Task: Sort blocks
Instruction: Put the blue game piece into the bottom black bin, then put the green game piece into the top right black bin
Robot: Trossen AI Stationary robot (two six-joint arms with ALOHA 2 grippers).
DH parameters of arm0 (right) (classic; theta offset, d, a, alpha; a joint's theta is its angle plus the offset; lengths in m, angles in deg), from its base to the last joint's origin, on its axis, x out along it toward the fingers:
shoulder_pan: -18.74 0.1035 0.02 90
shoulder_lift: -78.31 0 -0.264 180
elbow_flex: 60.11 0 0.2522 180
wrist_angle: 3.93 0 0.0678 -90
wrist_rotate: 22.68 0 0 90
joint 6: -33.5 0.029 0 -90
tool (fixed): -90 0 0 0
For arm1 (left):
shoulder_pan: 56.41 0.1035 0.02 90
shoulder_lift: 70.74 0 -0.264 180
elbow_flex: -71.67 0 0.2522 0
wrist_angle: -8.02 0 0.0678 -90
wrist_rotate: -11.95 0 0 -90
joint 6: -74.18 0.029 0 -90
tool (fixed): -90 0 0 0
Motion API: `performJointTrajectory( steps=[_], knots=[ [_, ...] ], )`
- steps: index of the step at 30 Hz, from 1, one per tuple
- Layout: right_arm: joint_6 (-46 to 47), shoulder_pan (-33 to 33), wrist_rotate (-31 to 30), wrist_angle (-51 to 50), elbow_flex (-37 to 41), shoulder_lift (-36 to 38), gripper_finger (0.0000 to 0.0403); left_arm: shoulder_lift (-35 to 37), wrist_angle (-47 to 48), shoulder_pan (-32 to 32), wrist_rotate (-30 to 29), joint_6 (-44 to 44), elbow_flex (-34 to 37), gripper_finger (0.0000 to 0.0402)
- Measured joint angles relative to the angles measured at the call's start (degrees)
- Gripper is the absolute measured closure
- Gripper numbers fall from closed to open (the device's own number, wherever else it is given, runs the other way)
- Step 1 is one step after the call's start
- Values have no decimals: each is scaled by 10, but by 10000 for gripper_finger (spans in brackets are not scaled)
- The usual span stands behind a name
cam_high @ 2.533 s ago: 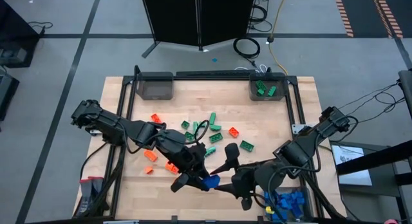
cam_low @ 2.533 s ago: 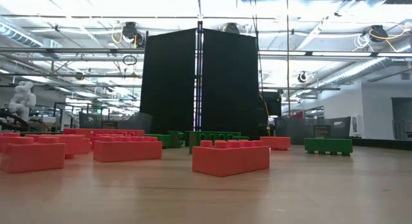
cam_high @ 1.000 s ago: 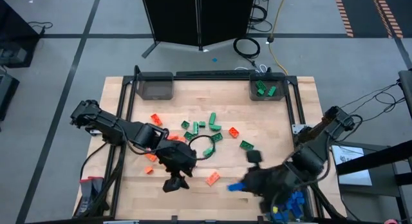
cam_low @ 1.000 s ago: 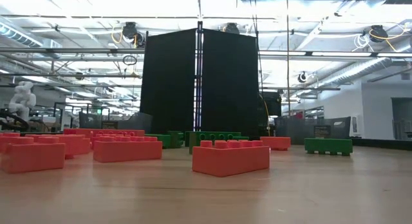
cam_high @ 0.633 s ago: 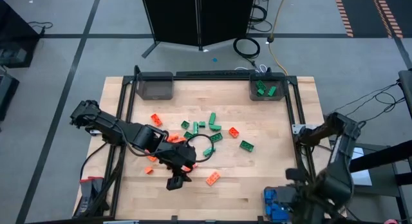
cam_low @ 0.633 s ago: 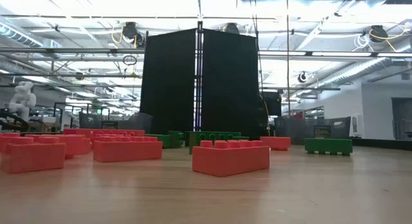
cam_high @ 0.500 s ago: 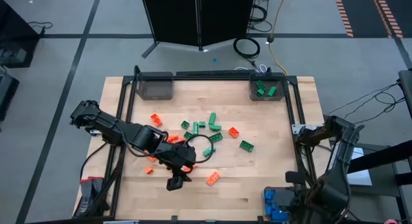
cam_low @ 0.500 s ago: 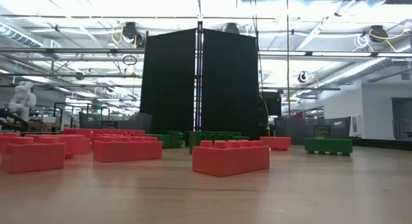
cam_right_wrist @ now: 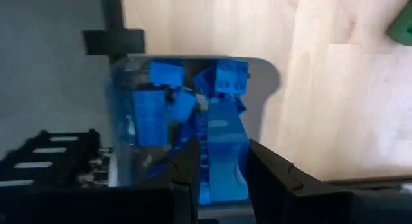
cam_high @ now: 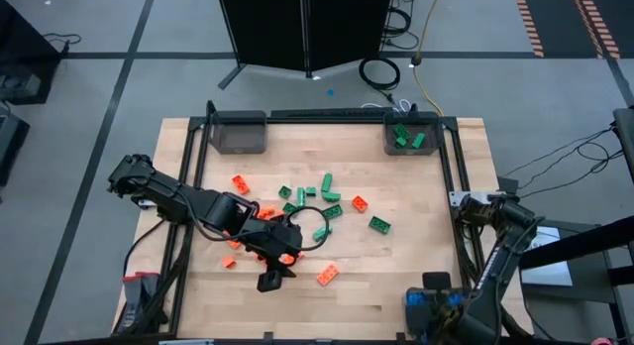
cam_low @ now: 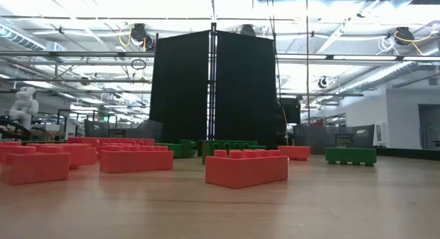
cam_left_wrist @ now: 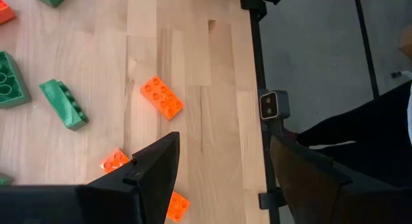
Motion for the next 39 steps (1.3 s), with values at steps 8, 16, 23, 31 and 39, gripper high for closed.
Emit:
performJointTrajectory(
  steps=[8,16,23,31,39],
  knots=[
    [-17,-3,14,30,12,1,323,0,0,0,0,-1,0,157],
    [-24,1,57,57,72,0,321,0,0,0,-13,-1,0,157],
    [-18,-4,43,65,73,9,233,0,0,0,-13,-2,1,157],
    [64,-4,-13,64,73,89,184,0,21,1,-40,-6,1,157],
    [165,-77,-252,-11,76,191,190,0,83,1,-153,-98,1,157]
  ],
)
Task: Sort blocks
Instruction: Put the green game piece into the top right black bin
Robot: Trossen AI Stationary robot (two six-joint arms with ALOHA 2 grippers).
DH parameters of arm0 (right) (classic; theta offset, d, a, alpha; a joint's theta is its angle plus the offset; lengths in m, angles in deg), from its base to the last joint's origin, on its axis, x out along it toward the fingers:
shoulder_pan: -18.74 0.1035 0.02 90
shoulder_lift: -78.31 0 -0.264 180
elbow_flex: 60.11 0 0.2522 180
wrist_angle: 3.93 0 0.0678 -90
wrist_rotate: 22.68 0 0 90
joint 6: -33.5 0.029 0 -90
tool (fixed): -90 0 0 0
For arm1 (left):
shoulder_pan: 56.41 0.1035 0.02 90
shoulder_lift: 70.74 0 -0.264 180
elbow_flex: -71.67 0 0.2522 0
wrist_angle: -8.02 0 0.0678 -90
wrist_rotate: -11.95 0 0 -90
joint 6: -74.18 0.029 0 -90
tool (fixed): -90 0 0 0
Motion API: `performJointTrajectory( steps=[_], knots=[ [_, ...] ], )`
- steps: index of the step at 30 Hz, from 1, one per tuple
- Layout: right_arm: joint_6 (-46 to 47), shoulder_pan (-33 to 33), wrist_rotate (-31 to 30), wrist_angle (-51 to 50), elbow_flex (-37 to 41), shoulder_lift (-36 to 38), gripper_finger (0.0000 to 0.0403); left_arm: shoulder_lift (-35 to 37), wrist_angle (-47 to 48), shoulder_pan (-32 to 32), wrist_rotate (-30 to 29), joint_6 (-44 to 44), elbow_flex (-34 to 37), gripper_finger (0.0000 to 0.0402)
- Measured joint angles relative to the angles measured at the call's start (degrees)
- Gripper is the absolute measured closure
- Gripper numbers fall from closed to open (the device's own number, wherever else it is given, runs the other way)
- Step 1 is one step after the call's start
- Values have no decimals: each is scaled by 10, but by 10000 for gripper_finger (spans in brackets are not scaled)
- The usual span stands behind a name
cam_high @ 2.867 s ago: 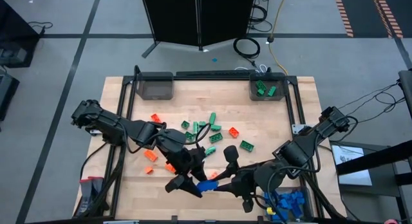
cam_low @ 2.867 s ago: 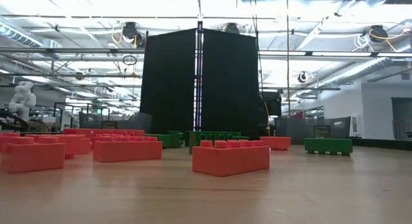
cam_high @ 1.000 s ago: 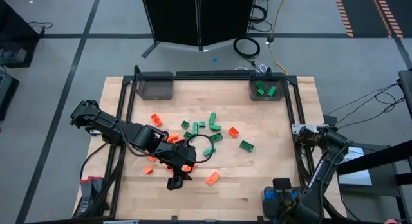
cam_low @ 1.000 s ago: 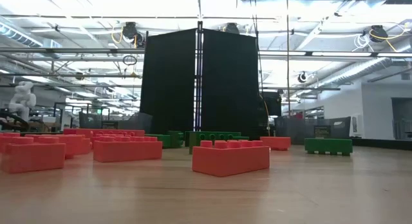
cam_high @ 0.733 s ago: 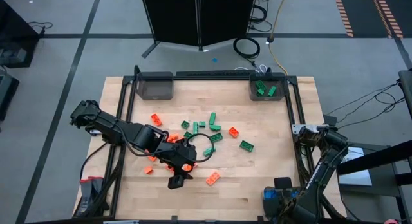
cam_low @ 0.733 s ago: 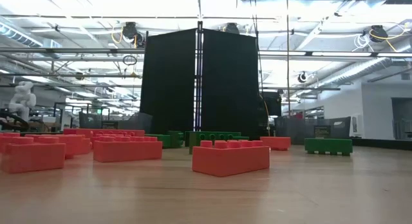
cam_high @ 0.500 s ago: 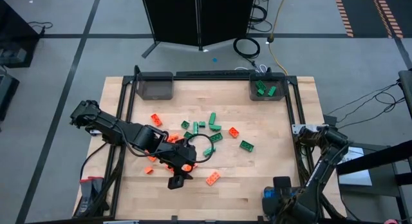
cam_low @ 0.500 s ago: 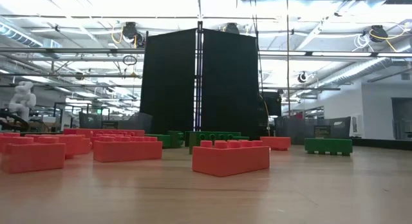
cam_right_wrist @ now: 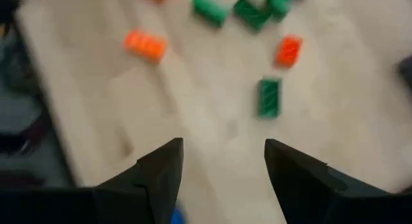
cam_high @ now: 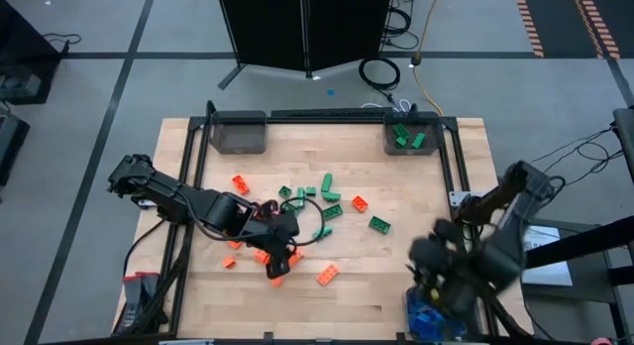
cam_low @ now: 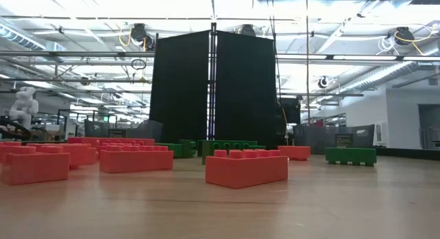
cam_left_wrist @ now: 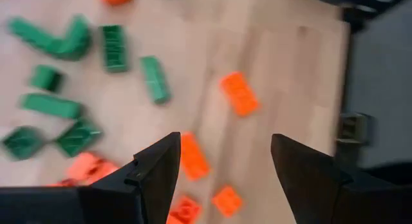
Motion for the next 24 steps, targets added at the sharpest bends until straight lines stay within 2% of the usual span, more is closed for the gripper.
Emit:
performJointTrajectory(
  steps=[6,9,11,14,18,21,24],
  knots=[
    [-141,-140,2,-1,52,7,190,18,29,-4,-50,15,1,157],
    [-206,-197,7,17,103,17,187,57,23,-1,-56,49,13,157],
    [-244,-225,17,68,145,35,182,101,20,8,-66,49,40,157],
    [-290,-259,47,153,220,74,175,197,0,22,-91,25,117,157],
    [-301,-295,92,233,333,143,168,357,-87,36,-123,-39,262,157],
    [-305,-319,153,291,399,177,160,455,-186,37,-134,-97,371,157],
    [-341,-334,226,359,430,180,152,515,-267,37,-138,-132,453,157]
  ],
)
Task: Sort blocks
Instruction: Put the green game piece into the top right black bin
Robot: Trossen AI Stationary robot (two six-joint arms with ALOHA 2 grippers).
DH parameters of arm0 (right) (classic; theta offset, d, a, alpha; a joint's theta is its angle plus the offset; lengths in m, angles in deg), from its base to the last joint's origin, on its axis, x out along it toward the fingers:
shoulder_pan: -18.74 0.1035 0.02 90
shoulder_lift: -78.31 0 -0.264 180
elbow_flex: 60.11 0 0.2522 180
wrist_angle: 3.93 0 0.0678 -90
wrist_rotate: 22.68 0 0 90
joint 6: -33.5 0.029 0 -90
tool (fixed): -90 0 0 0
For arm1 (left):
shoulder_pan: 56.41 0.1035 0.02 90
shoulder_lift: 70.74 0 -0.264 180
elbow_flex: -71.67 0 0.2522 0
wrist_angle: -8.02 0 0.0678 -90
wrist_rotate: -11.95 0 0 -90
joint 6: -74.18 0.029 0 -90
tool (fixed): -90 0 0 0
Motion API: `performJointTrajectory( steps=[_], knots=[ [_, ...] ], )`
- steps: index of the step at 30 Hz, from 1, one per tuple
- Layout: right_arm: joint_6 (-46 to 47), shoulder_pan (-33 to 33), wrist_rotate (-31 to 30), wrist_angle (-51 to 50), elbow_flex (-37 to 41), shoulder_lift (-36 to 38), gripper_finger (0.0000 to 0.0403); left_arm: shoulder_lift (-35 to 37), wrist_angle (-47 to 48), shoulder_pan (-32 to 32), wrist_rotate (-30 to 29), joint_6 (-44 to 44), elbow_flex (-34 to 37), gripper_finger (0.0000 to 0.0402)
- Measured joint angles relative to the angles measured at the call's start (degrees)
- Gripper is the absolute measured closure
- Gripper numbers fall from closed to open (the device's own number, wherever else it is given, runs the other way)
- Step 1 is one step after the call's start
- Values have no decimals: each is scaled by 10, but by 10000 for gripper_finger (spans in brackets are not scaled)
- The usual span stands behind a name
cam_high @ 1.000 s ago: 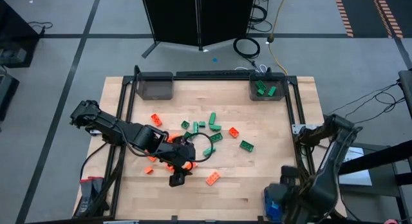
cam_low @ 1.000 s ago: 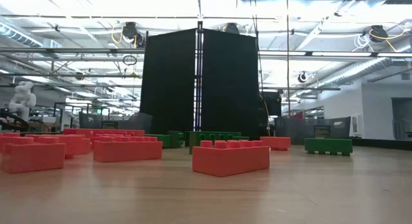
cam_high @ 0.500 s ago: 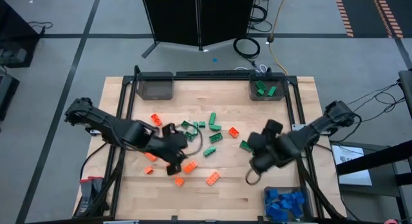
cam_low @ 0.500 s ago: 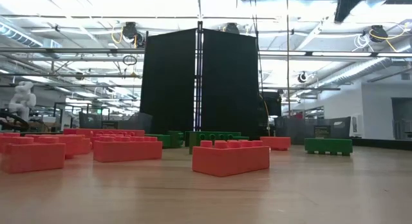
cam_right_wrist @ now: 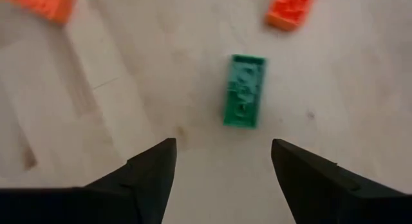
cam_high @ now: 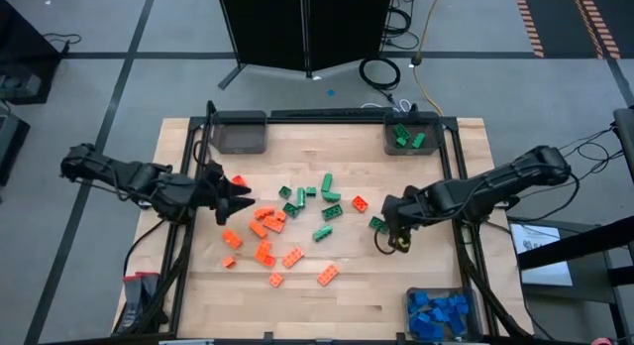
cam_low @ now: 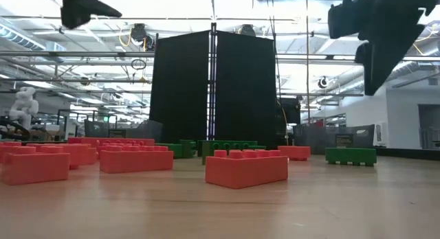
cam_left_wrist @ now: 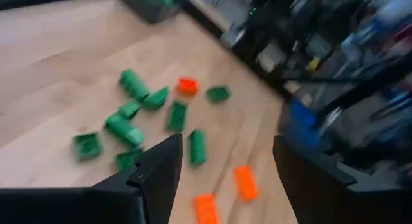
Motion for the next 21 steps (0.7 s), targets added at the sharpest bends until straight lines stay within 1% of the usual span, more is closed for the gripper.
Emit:
performJointTrajectory(
  steps=[2,4,7,10,11,15,21],
  knots=[
    [-36,-5,9,19,1,-14,146,20,-35,0,0,-1,35,157],
    [-71,-10,-7,39,-1,-30,141,24,-47,0,-2,-1,56,157],
    [-107,-25,-43,51,-9,-56,133,23,-53,0,-3,-1,71,157],
    [-122,-58,-50,51,-9,-90,124,17,-51,0,-5,17,72,157],
    [-121,-71,-43,53,-9,-103,120,17,-51,0,-5,24,72,157],
    [-140,-116,30,77,-9,-156,101,19,-51,2,-9,47,72,157],
    [-158,-150,63,110,-9,-217,86,22,-34,7,-8,50,72,157]
  ],
)
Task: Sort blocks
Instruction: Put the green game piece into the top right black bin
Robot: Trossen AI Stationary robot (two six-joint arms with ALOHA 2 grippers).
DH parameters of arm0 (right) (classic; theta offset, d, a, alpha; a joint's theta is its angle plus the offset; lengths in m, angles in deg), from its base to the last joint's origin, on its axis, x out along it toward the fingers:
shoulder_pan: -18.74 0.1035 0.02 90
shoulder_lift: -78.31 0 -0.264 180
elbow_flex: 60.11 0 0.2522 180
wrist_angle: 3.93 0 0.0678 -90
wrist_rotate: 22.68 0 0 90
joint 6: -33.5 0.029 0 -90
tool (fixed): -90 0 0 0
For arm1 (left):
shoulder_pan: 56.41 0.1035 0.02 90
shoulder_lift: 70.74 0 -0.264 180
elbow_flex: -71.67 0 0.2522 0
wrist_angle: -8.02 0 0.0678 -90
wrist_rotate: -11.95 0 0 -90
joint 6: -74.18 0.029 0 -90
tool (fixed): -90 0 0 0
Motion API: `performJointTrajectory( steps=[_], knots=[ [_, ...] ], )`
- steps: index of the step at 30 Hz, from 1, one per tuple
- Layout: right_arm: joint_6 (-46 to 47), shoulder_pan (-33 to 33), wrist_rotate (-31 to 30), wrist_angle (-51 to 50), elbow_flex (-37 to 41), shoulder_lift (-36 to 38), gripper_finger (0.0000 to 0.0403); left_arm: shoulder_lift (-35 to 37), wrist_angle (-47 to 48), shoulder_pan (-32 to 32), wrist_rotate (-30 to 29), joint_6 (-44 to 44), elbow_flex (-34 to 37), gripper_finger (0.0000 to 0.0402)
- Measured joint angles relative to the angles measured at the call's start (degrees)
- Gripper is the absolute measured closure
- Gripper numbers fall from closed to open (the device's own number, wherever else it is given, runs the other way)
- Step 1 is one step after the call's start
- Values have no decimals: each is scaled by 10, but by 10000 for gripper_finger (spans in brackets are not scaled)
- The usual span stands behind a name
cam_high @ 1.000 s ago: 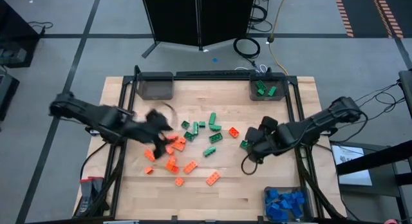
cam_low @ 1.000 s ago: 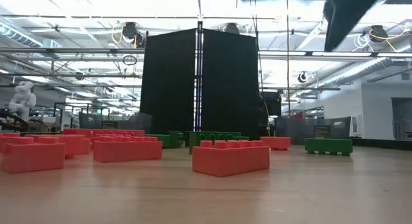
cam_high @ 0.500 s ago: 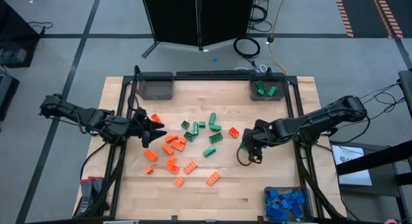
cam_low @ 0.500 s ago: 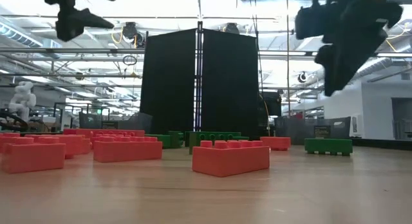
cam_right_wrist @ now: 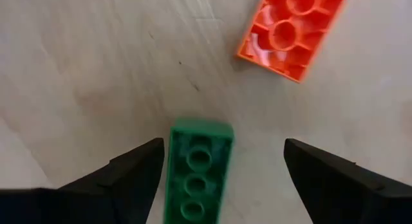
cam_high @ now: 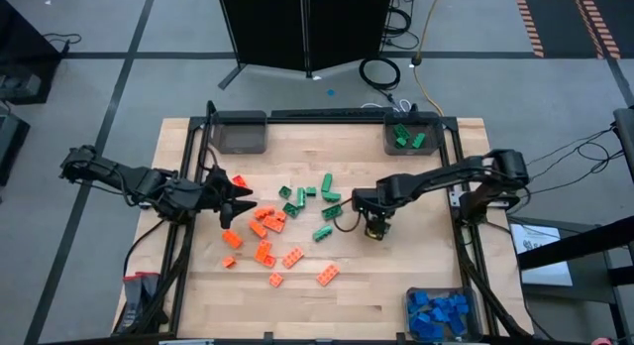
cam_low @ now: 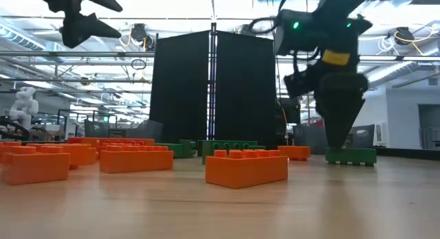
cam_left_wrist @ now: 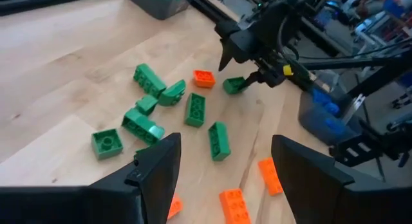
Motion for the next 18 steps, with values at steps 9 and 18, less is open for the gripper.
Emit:
performJointTrajectory(
  steps=[9,18],
  knots=[
    [27,-3,2,9,-2,-60,142,3,60,1,-5,0,0,157],
    [52,-3,2,18,3,-25,291,70,92,15,-16,15,0,157]
  ],
)
